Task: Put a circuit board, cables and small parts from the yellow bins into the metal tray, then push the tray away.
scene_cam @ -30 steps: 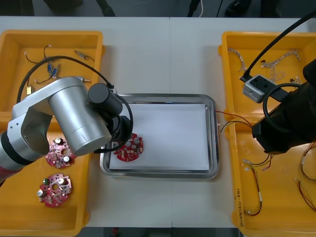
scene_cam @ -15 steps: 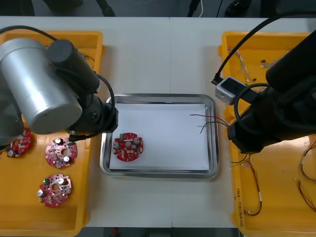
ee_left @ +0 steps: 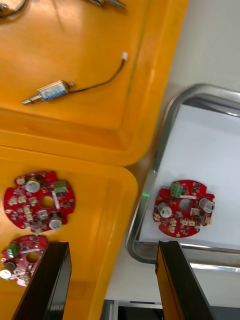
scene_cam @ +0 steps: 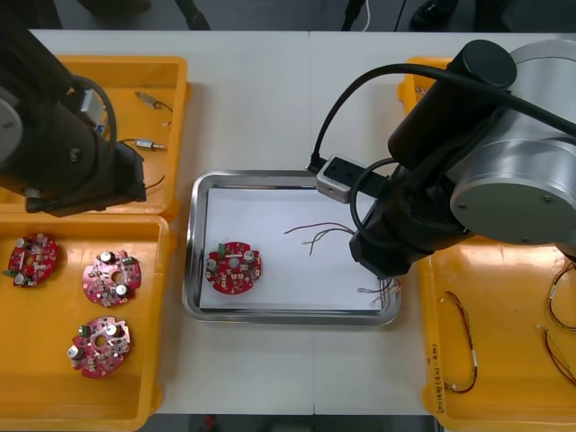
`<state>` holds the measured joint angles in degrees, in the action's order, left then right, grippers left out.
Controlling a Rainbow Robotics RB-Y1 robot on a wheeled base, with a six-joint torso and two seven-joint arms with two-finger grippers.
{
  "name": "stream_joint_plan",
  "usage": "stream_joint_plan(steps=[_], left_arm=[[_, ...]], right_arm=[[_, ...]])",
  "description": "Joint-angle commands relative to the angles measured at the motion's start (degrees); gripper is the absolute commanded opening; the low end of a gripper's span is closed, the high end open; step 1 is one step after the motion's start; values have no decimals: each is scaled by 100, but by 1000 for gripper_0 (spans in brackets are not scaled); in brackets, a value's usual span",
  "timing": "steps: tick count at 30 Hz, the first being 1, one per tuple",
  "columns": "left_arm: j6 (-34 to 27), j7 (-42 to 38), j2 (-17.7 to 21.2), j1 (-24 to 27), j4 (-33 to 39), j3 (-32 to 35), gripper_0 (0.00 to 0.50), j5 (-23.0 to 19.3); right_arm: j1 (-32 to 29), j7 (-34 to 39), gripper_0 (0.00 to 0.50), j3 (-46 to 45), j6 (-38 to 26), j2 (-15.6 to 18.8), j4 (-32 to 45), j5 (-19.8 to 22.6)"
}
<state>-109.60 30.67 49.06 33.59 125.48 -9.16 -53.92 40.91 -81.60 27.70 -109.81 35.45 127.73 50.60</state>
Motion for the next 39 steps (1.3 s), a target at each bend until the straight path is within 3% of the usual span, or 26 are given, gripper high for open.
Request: stream_joint_plan(steps=[1, 8, 23, 32, 39], left_arm=[[-40, 1055, 490, -485, 135, 758, 500, -136], [-40, 2110, 578, -994, -182, 1496, 500, -92], [-40, 3762, 578, -994, -1430, 2340, 500, -4], [123, 4448, 578, -994, -1887, 2428, 500, 259], [422, 4466, 578, -985, -1983, 2313, 500, 294]], right_arm=[[181, -489, 0, 200, -19, -223, -134, -278], [93, -1095, 0, 780, -19, -408, -362, -1254], [-356, -2009, 0, 1220, 1067, -698, -916, -2133], [-672, -2159, 0, 1448, 1612, -680, -1180, -2142], [-909, -2202, 0, 1686, 1902, -671, -1180, -2397]])
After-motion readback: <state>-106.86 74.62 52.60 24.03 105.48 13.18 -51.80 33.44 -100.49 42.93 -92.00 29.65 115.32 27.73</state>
